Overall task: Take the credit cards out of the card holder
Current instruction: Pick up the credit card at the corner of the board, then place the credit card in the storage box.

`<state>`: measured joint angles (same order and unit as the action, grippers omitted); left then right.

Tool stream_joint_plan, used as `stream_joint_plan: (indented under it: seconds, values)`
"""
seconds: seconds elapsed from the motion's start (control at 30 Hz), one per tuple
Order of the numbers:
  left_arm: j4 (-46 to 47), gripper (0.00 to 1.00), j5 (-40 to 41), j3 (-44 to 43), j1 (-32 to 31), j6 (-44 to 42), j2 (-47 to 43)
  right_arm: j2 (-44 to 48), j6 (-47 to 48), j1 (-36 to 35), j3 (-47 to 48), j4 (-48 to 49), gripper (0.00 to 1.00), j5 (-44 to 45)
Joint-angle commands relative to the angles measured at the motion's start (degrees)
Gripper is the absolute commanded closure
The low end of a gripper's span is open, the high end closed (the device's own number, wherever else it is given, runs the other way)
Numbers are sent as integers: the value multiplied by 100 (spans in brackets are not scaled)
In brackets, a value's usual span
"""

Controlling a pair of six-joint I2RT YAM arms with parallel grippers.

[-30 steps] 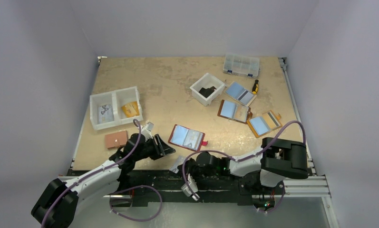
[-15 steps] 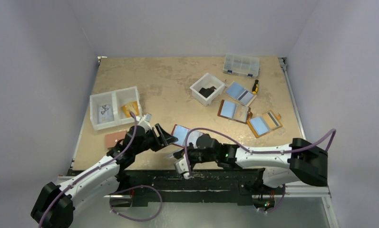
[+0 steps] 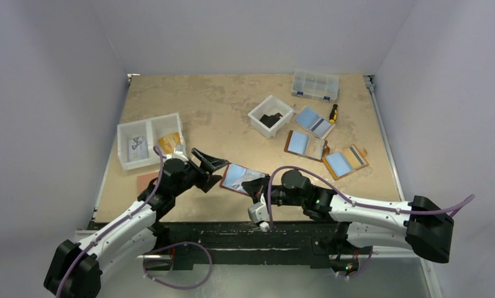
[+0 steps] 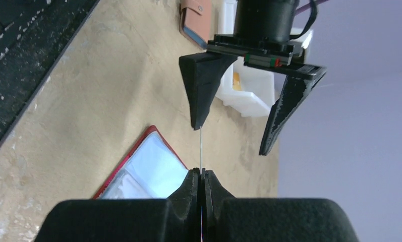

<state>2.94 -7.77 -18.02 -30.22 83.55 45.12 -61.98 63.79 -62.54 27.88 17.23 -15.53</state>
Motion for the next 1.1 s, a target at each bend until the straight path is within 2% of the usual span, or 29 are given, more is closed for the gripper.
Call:
stream_joint_plan:
  seconds: [0.0,0.13,0.27,0.47,0.6,0.63,0.7,0.73,0.83,0.9,0.97,1.07]
  values:
    - [1766,19,-662,510,68,990,363,87,699,40,-281,990,100,86]
    - [2639,25,-1112,660,69,1146,868,-91,764,36,-430,1765,100,126]
    - [3482,31,-1363,789,69,1240,1268,-307,821,40,-380,1986,100,21]
    - [4131,40,-1579,782,69,1256,1498,-655,983,39,-311,2210,100,-110]
    - [4317,58,-1647,829,69,1292,1497,-796,988,40,-288,2357,100,-73]
    - [4364,66,-1649,855,69,1315,1491,-807,994,40,-279,2355,100,-73]
    - [4480,91,-1648,893,69,1338,1491,-799,995,40,-274,2340,100,-75]
    - [4532,100,-1649,911,73,1344,1486,-799,988,40,-279,2325,100,-61]
    - [4615,100,-1633,923,69,1245,1416,-741,890,40,-259,2268,99,7]
    - [4580,100,-1606,930,82,1086,1325,-620,772,53,-213,2132,82,32]
    - [4451,100,-1581,934,156,855,1210,-460,580,79,-129,1819,49,4]
    - [3417,100,-1563,743,367,49,893,-186,271,105,139,895,20,-128]
